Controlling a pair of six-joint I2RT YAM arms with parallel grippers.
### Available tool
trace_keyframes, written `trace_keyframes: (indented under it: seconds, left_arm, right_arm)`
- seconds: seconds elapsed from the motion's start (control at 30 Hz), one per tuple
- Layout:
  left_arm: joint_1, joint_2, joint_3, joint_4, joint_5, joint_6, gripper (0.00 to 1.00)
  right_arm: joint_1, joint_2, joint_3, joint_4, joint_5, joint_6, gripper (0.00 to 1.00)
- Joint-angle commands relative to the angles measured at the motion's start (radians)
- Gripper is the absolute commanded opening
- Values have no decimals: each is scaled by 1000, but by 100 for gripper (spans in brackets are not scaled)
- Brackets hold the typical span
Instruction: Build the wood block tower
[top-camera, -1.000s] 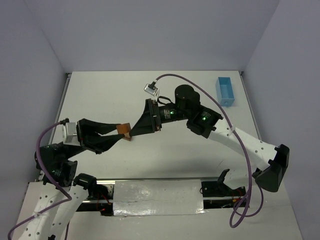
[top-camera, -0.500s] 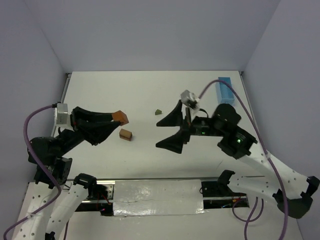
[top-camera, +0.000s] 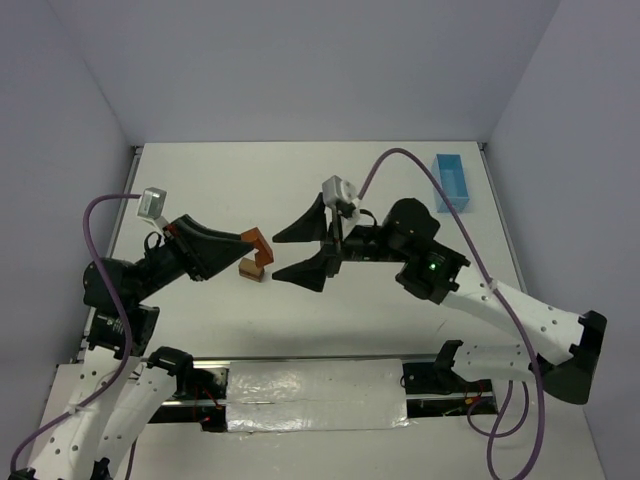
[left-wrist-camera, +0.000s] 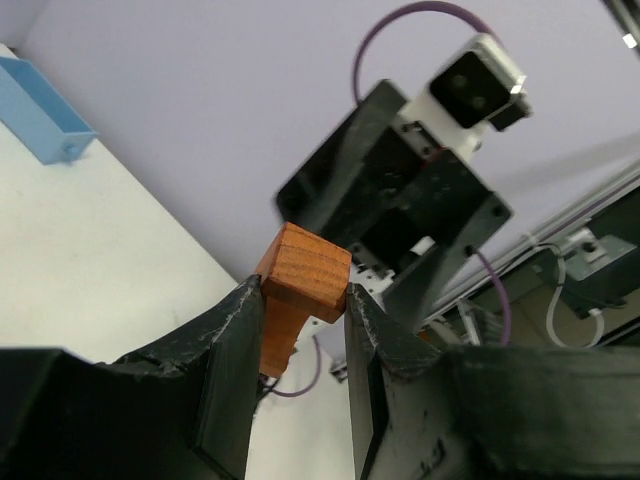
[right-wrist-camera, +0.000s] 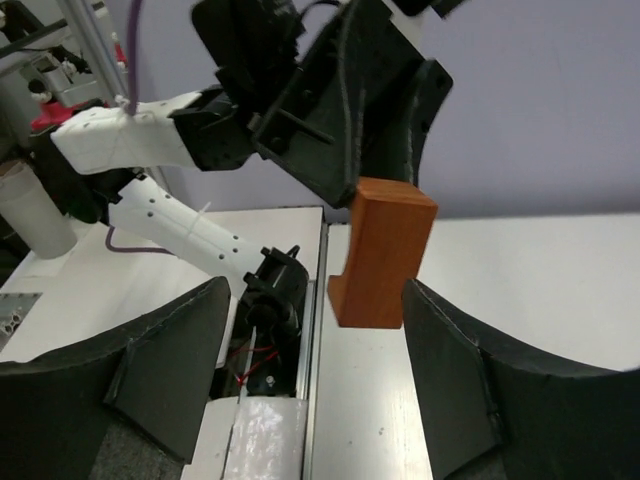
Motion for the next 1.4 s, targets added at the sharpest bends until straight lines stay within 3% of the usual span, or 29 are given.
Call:
trace_keyframes:
  seconds: [0.0,0.2,0.3,0.73,1.07,1.2,1.37]
  left_arm:
    - [3,-4,5,128,24,-91,0]
    - [3,5,-32,209,49,-121,0]
    - [3,8,-32,214,53,-111,0]
    - [3,-3,-35,260,83,-121,0]
    - [3,-12,-48,266,80,-121,0]
    - [3,-15,-48,272,80,-124,0]
    - [3,-21,-44,271,75,-121,0]
  right_arm:
    - [17,49,72,69,32,51,76]
    - [17,86,61,103,64,122,75]
    - [12,105,67,130,11,168,74]
    - [-14,153,76,233,-77,304,58]
    - [-34,127,-5,348,-54,355,65]
    - [-37,139,6,350,-72,366,55]
    - [-37,142,-4,338,-72,350,52]
